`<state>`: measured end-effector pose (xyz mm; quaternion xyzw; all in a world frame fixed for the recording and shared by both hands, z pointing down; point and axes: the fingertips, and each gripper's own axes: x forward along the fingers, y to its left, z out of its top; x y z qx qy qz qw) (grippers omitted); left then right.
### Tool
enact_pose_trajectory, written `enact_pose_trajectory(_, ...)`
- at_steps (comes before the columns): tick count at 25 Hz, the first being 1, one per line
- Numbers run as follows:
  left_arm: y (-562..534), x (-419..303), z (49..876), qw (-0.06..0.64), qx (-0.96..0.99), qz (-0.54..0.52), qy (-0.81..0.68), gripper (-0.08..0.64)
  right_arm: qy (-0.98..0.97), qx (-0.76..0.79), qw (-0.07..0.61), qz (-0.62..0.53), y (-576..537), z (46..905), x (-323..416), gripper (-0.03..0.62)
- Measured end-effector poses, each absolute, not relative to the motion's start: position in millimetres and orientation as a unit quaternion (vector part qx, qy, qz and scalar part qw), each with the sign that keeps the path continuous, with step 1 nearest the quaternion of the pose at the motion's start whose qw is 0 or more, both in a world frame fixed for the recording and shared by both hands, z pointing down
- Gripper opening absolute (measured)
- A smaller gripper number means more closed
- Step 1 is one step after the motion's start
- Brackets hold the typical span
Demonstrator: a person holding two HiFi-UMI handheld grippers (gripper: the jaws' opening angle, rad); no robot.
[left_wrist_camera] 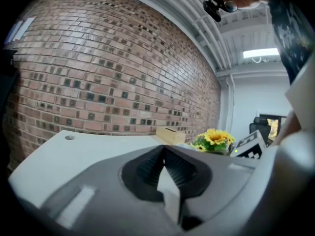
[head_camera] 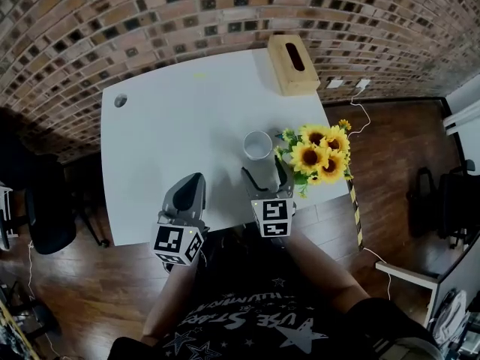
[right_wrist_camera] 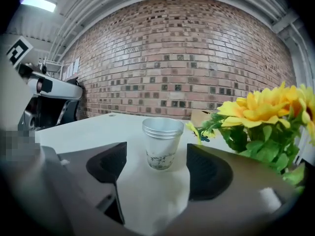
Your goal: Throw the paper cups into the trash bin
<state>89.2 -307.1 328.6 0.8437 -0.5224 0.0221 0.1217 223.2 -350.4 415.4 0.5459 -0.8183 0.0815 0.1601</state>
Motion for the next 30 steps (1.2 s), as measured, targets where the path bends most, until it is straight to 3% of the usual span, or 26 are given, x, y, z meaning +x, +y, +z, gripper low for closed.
enact_pose_trajectory(15,-336.9,88.8,346.8,0.147,0.831,0.039,-0.535,0.003,-0.826,0.532,0.17,0.076,-389.9,428.3,211.3,0.411)
enact_pose_trajectory(30,-346.6,91.9,346.1,0.146,0.817,0.041,-0.556,0.003,-0.839,0.515,0.155,0.088,-414.2,429.9,206.1,0.41)
